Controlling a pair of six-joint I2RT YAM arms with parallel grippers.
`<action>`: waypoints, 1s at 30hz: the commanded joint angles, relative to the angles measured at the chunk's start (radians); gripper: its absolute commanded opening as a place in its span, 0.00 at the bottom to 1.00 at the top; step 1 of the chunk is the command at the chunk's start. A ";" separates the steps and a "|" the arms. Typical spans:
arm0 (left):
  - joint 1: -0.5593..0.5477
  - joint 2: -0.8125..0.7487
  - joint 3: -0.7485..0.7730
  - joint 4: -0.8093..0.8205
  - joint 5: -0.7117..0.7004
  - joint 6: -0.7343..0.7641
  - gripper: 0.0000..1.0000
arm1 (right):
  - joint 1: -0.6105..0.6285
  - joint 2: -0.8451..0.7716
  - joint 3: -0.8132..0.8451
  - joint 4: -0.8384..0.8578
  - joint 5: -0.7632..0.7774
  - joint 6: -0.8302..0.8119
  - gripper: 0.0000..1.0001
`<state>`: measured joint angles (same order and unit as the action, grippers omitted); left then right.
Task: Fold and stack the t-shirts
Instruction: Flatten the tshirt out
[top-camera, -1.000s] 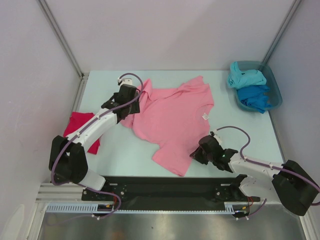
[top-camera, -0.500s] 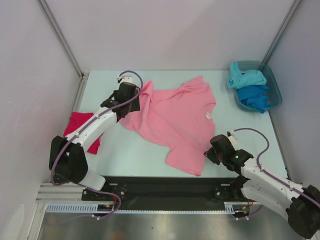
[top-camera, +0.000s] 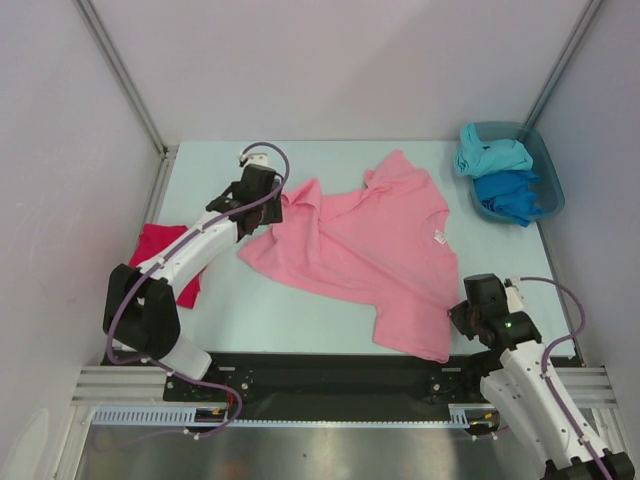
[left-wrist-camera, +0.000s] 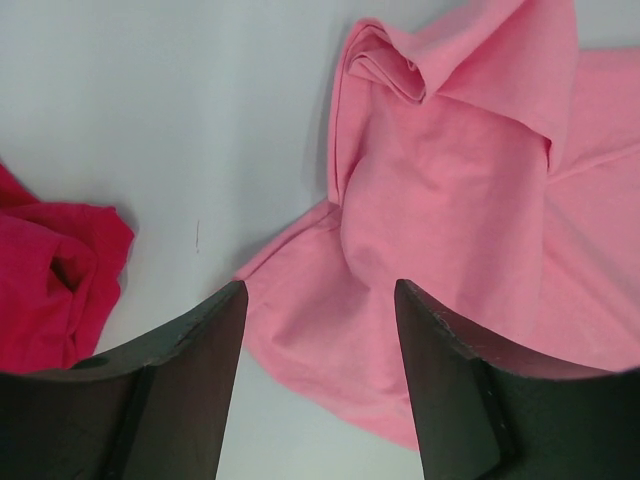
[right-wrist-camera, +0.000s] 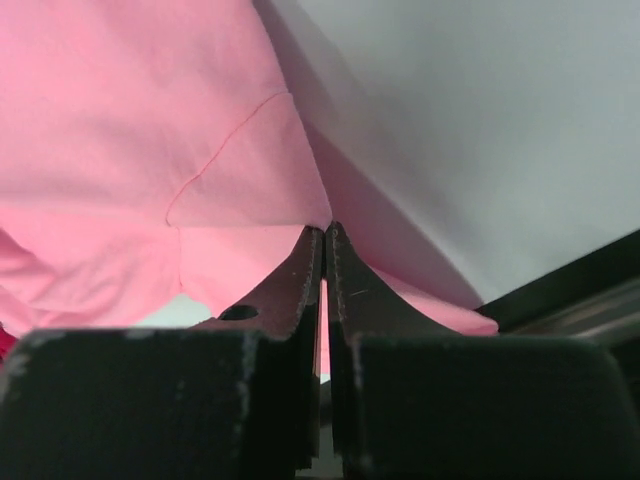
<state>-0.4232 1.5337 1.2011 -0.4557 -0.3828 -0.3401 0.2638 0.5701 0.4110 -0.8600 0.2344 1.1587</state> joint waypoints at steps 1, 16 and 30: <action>0.004 -0.003 0.011 0.015 0.027 -0.034 0.66 | -0.069 -0.009 0.052 -0.097 -0.012 -0.025 0.00; 0.060 0.181 0.014 0.034 0.172 -0.024 0.67 | -0.207 0.082 0.055 0.073 -0.073 -0.119 0.00; 0.273 0.186 -0.104 -0.009 0.378 -0.080 0.66 | -0.360 0.125 0.023 0.160 -0.194 -0.240 0.00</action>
<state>-0.2111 1.7645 1.1507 -0.4564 -0.1165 -0.3958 -0.0776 0.6830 0.4400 -0.7460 0.0711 0.9646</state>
